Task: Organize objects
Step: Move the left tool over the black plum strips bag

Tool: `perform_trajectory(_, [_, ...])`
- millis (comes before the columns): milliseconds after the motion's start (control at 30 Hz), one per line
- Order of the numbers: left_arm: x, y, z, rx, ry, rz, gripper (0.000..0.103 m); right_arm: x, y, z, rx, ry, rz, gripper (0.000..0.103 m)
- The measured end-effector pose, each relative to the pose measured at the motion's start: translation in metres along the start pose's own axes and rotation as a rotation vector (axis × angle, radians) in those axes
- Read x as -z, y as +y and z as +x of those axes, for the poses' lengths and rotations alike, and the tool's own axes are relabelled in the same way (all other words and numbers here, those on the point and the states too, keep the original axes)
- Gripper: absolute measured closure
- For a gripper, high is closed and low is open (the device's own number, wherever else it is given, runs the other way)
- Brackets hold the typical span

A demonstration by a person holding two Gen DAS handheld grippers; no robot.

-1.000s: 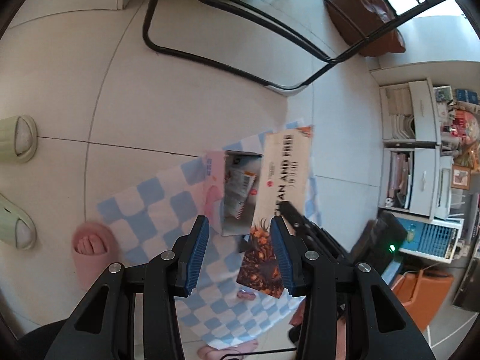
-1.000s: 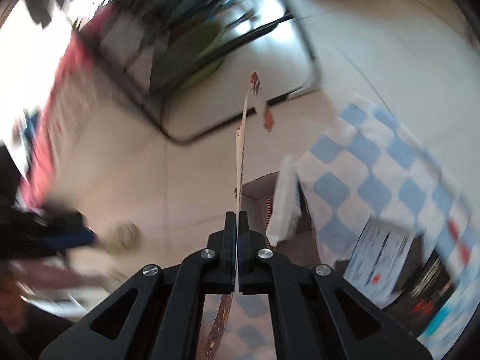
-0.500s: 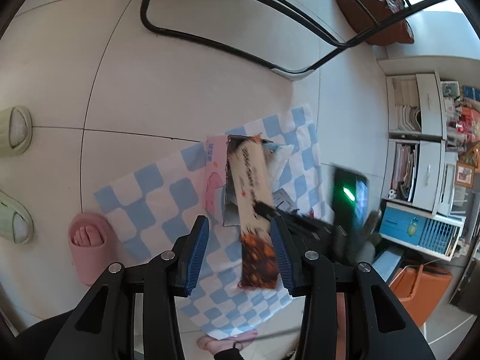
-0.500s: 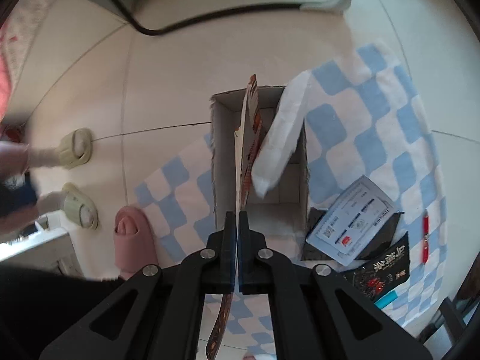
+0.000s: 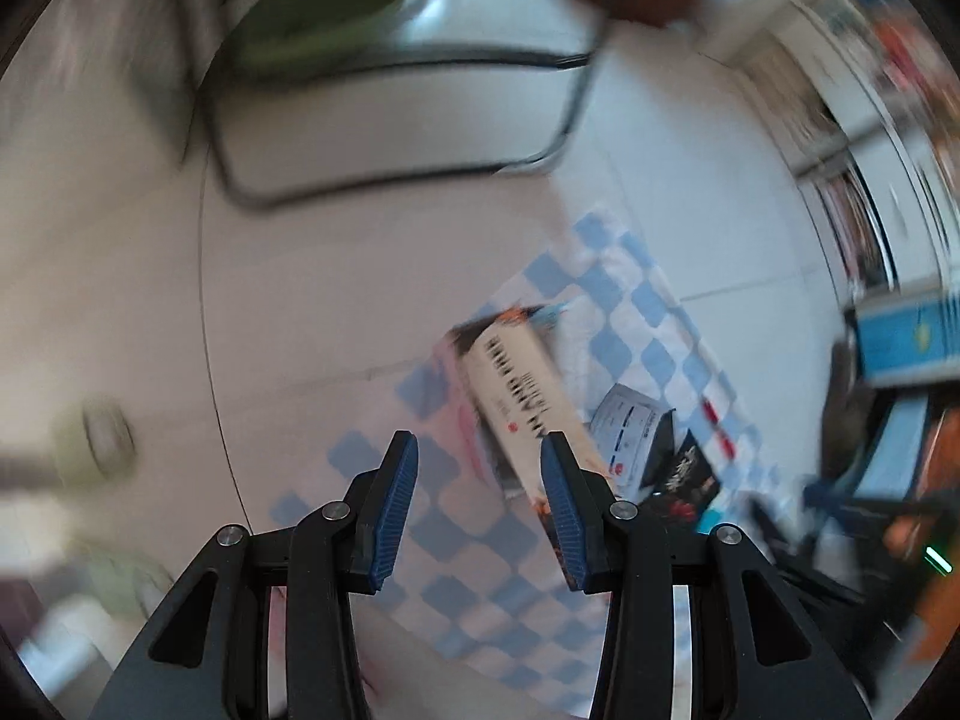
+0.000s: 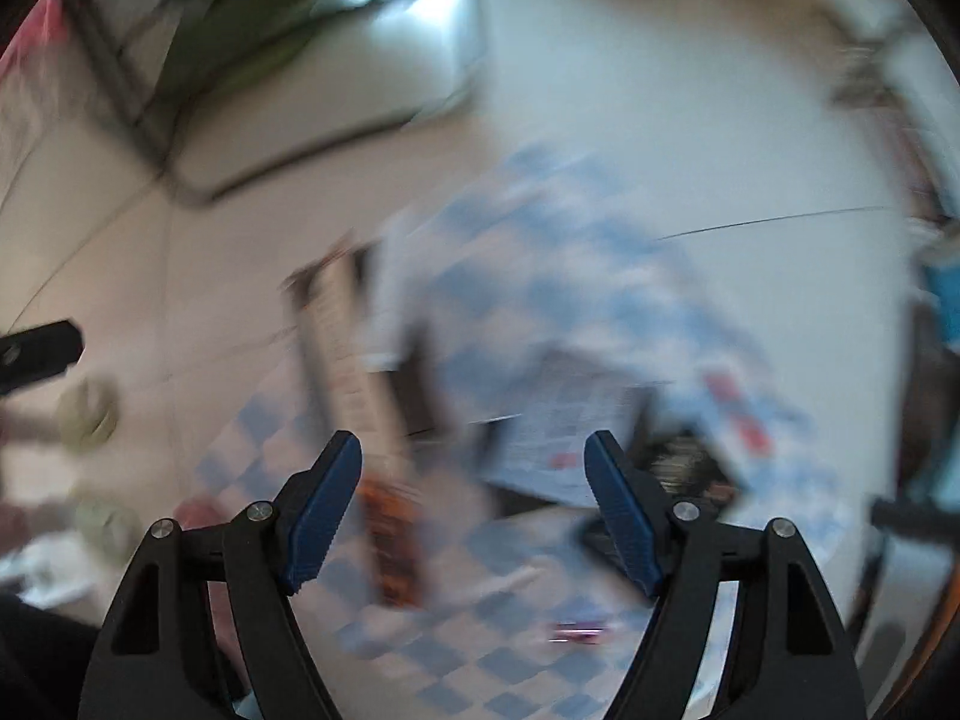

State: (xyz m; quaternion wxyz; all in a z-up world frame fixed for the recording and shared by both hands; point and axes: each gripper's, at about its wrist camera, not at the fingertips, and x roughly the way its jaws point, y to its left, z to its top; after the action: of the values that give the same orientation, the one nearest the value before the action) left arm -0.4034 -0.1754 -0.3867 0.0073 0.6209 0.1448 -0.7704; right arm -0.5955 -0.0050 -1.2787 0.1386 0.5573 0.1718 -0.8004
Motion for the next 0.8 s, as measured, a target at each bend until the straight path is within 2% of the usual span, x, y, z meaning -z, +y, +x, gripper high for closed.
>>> perform_trajectory(67, [0.013,-0.034,-0.011,-0.001,-0.055,0.091,0.063,0.027,-0.019,-0.061,0.155,-0.169,0.014,0.025])
perform_trajectory(100, [0.022,-0.048,-0.017,0.002,-0.077,0.124,0.063,0.038,-0.025,-0.085,0.211,-0.231,0.024,0.019])
perform_trajectory(133, [0.032,-0.068,-0.020,0.004,-0.101,0.169,0.063,0.052,-0.033,-0.113,0.280,-0.306,0.038,0.004])
perform_trajectory(200, [0.057,-0.103,-0.023,0.010,-0.131,0.266,0.058,0.080,-0.048,-0.167,0.445,-0.468,0.074,0.000])
perform_trajectory(267, [0.092,-0.142,-0.015,0.011,-0.156,0.398,0.044,0.103,-0.065,-0.207,0.608,-0.550,0.132,0.000])
perform_trajectory(300, [0.110,-0.162,-0.005,0.001,-0.167,0.465,0.042,0.110,-0.071,-0.216,0.646,-0.555,0.150,0.000])
perform_trajectory(333, [0.126,-0.178,0.006,-0.007,-0.172,0.529,0.041,0.118,-0.081,-0.223,0.663,-0.541,0.163,0.000])
perform_trajectory(400, [0.166,-0.209,0.048,-0.042,-0.147,0.675,0.039,0.136,-0.099,-0.226,0.636,-0.497,0.190,0.000])
perform_trajectory(467, [0.193,-0.226,0.100,-0.079,-0.099,0.741,0.039,0.158,-0.115,-0.226,0.610,-0.471,0.247,0.000])
perform_trajectory(533, [0.205,-0.232,0.148,-0.072,0.002,0.724,0.038,0.172,-0.133,-0.221,0.575,-0.418,0.318,0.000])
perform_trajectory(600, [0.192,-0.240,0.197,-0.105,0.105,0.694,0.039,0.177,-0.151,-0.215,0.516,-0.374,0.390,0.000])
perform_trajectory(667, [0.180,-0.249,0.230,-0.122,0.167,0.621,0.039,0.182,-0.166,-0.211,0.474,-0.360,0.441,0.000])
perform_trajectory(733, [0.166,-0.266,0.254,-0.122,0.190,0.571,0.039,0.189,-0.177,-0.211,0.449,-0.357,0.462,0.000])
perform_trajectory(800, [0.157,-0.284,0.271,-0.120,0.180,0.557,0.039,0.198,-0.186,-0.208,0.444,-0.349,0.468,0.000])
